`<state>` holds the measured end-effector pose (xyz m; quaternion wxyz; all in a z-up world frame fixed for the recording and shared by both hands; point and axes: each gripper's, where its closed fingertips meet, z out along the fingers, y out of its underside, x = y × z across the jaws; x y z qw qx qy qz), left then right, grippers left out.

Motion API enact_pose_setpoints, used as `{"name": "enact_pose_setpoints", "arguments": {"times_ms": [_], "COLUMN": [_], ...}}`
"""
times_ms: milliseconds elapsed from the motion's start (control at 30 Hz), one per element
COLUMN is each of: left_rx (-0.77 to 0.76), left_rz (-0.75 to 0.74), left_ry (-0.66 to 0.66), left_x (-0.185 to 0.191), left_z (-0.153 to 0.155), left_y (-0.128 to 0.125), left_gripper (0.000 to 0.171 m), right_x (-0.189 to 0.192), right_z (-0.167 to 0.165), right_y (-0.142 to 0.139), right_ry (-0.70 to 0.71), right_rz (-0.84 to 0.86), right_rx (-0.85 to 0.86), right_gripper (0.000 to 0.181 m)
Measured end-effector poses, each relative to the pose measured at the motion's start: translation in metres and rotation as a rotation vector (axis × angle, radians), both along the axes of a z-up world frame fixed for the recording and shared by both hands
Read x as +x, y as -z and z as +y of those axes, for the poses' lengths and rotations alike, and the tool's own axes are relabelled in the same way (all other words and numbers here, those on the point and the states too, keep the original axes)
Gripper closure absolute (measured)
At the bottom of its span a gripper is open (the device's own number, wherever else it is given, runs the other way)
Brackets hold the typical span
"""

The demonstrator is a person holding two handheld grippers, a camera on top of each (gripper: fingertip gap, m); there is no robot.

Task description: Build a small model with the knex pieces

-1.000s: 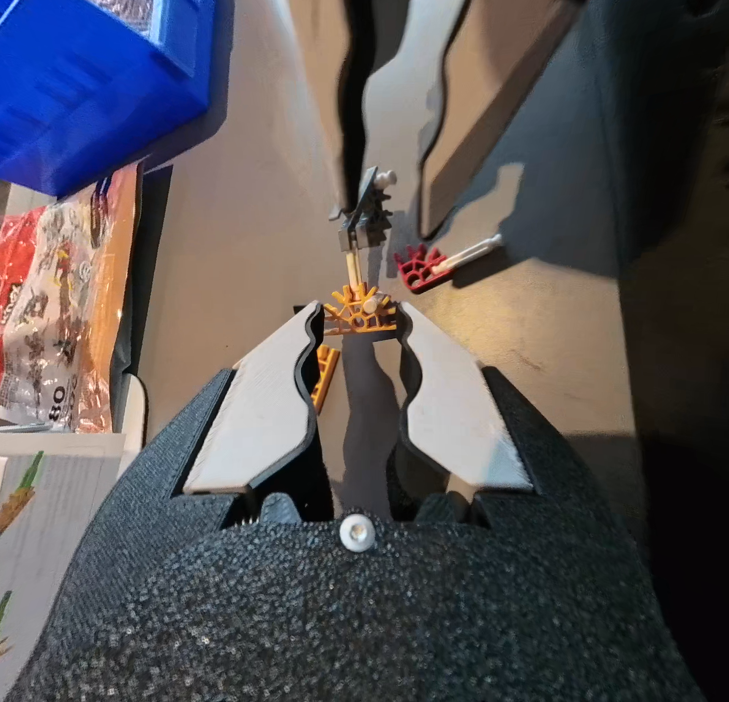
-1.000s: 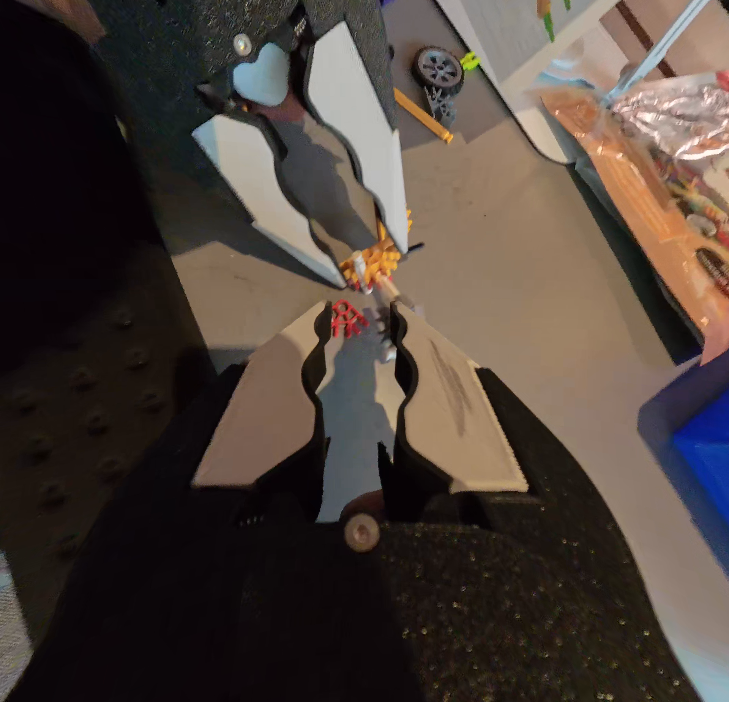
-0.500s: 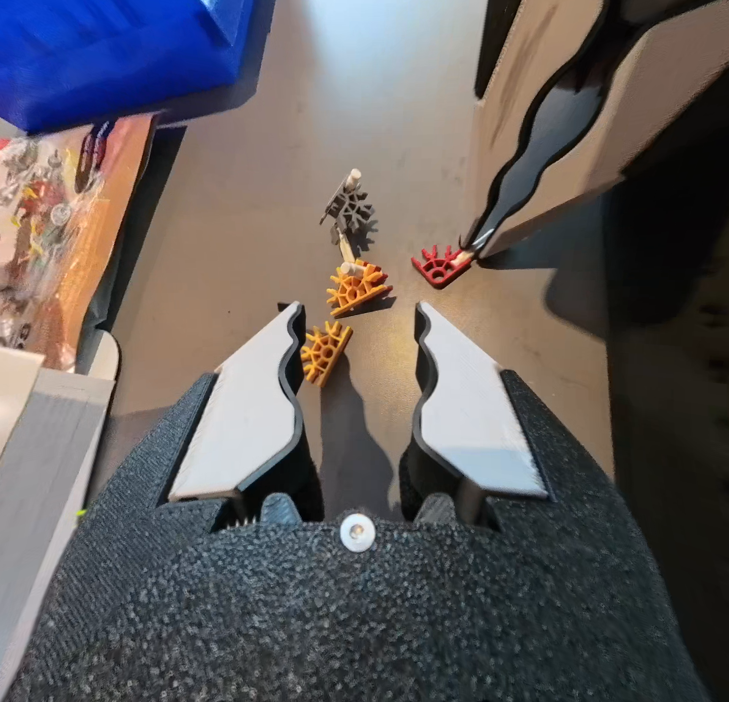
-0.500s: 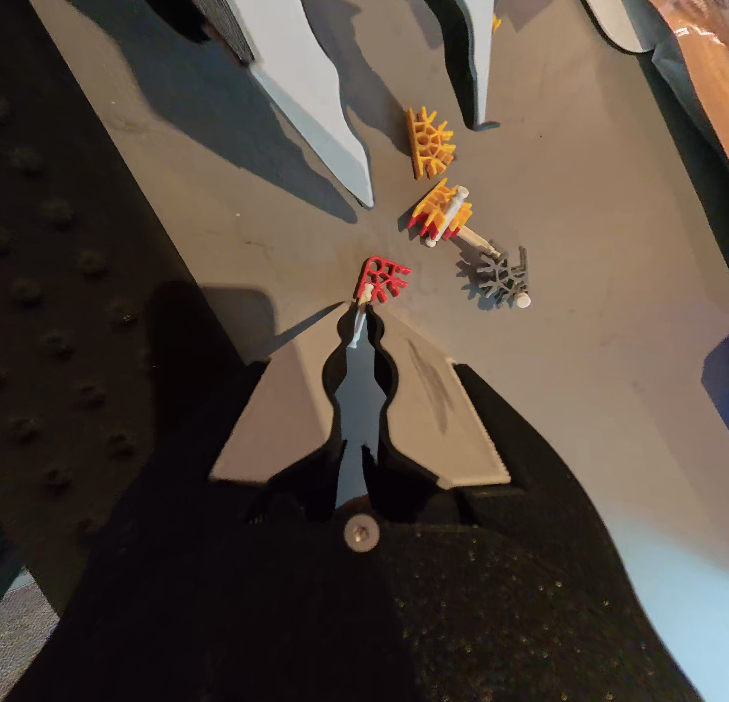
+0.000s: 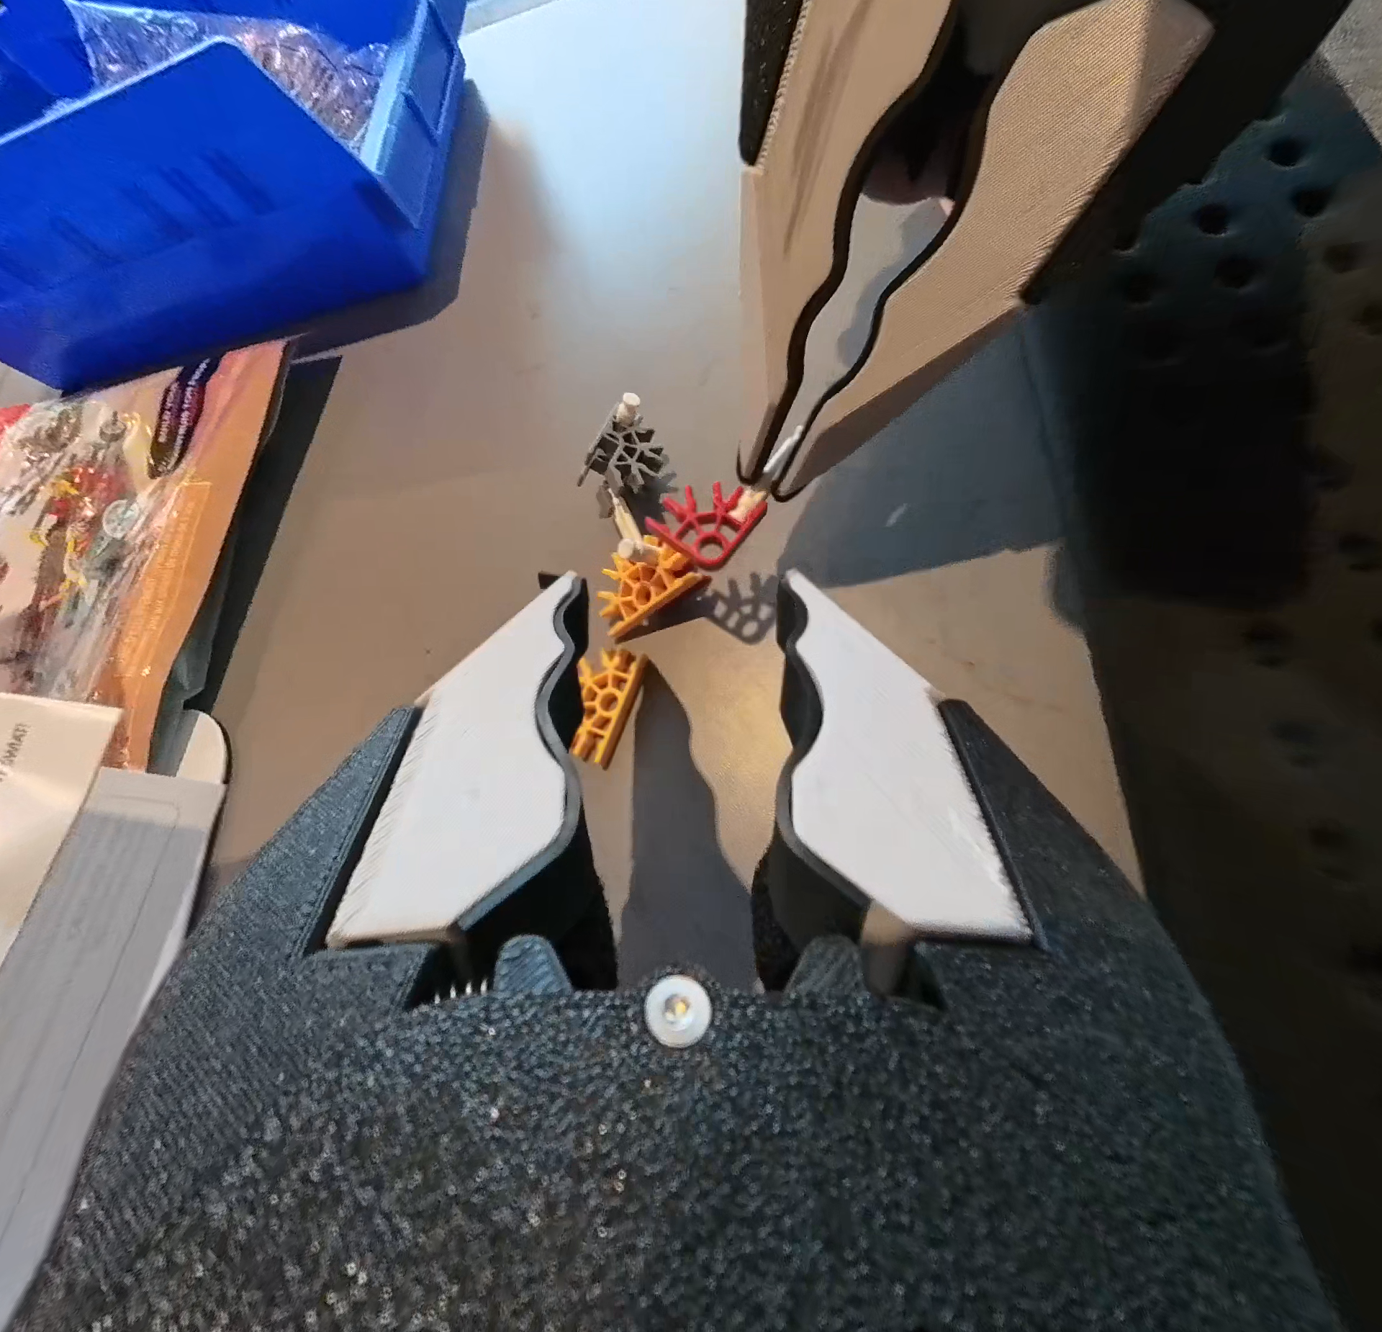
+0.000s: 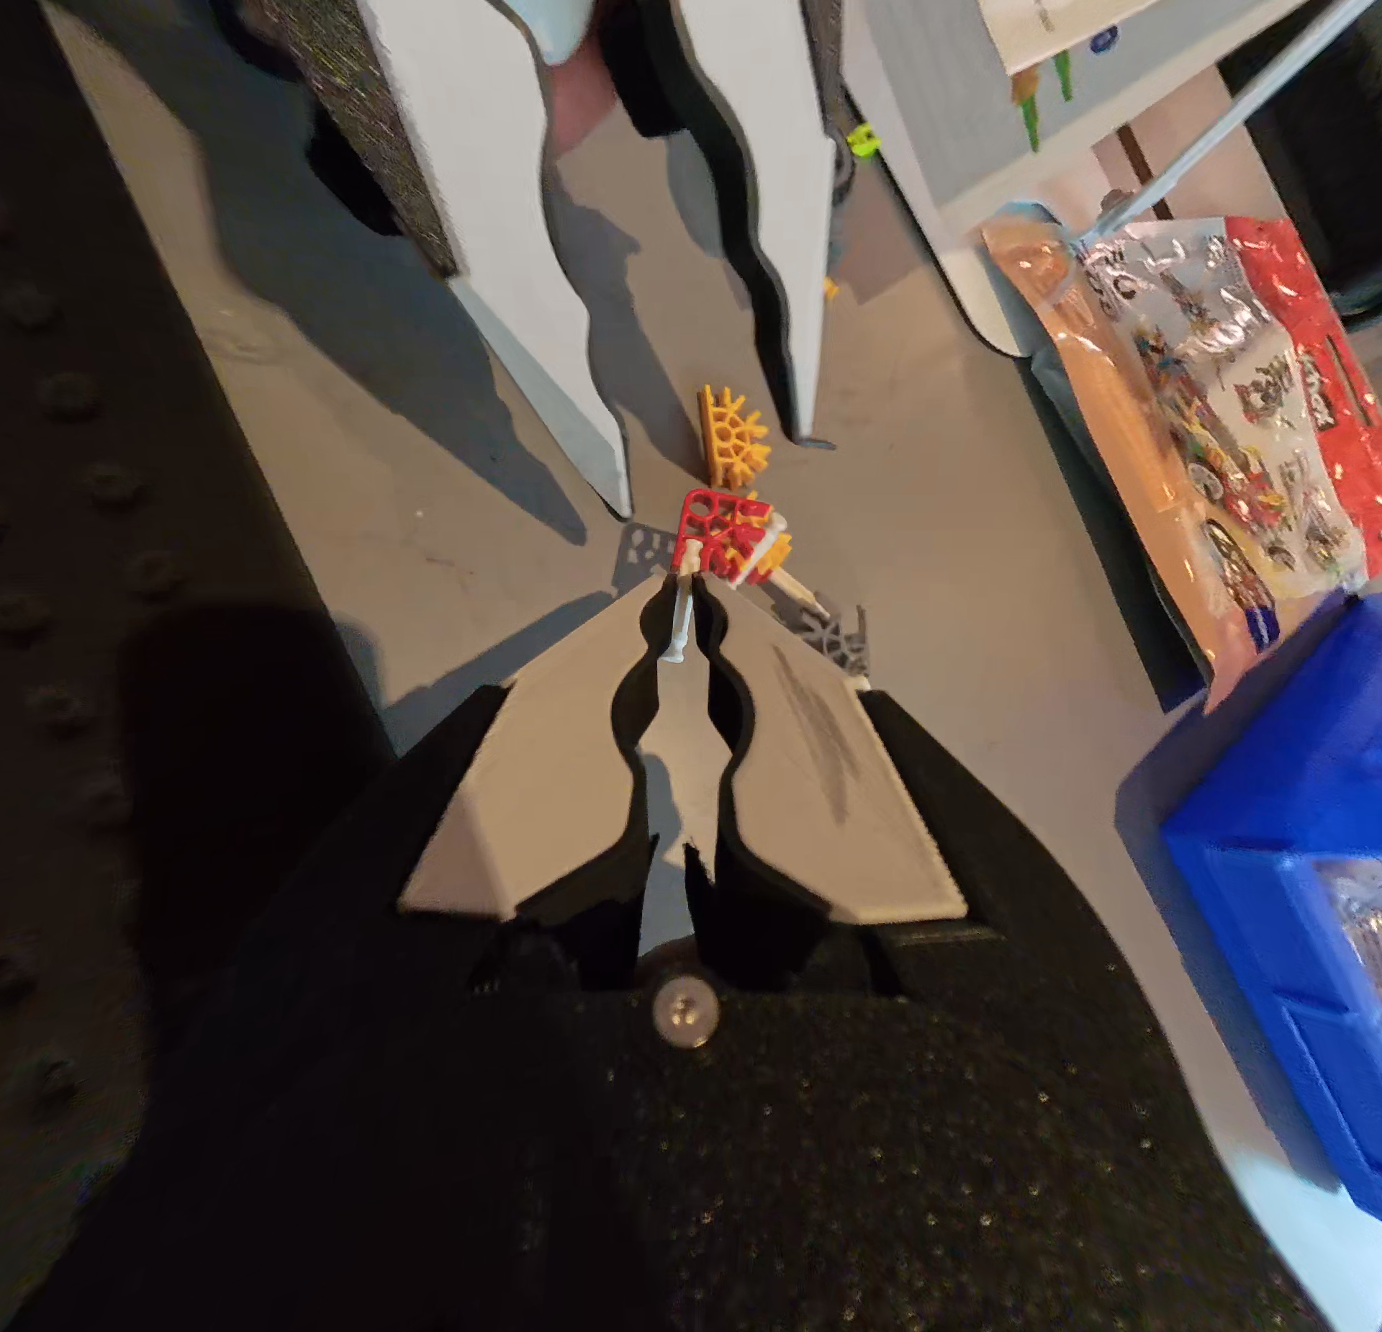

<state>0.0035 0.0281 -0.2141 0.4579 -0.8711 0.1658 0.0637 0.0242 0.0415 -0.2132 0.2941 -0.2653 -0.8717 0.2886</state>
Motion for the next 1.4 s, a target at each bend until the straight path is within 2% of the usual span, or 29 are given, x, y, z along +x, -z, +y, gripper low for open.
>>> {"name": "enact_pose_setpoints", "arguments": {"times_ms": [133,333,567,667,733,867,967,1133,1400], "left_rx": [-0.04,-0.151,-0.195,-0.215,-0.209,-0.185,-0.166,-0.224,-0.237], "left_rz": [-0.009,0.076,-0.004,-0.035,-0.085,-0.149,-0.134,-0.138,-0.156], "left_ry": [0.029,0.091,0.096,0.113,0.138,0.159,0.126,0.113,0.215], "left_x": [-0.005,0.0,0.005,0.011,0.018,0.017,0.007,0.003,0.028], "left_z": [0.001,0.002,0.008,0.004,0.003,-0.003,0.0,0.006,0.003], "left_y": [0.008,0.03,0.032,0.032,0.03,0.024,0.022,0.036,0.037], "left_gripper": [0.117,0.119,0.116,0.11,0.11,0.109,0.11,0.108,0.111], "right_x": [-0.004,-0.01,-0.016,-0.014,-0.009,-0.008,-0.007,-0.008,-0.008], "right_z": [-0.008,0.0,0.009,0.009,0.004,0.005,0.007,0.009,0.013], "right_y": [0.005,0.015,0.017,0.018,0.017,0.015,0.014,0.013,0.014], "right_ry": [-0.041,-0.052,-0.071,-0.107,-0.167,-0.203,-0.21,-0.221,-0.218], "right_rz": [-0.024,-0.057,-0.086,-0.11,-0.123,-0.132,-0.136,-0.131,-0.134], "right_rx": [0.019,0.016,0.011,-0.005,-0.015,0.002,-0.003,-0.003,0.029], "right_gripper": [0.177,0.177,0.178,0.177,0.177,0.178,0.178,0.178,0.178]}}
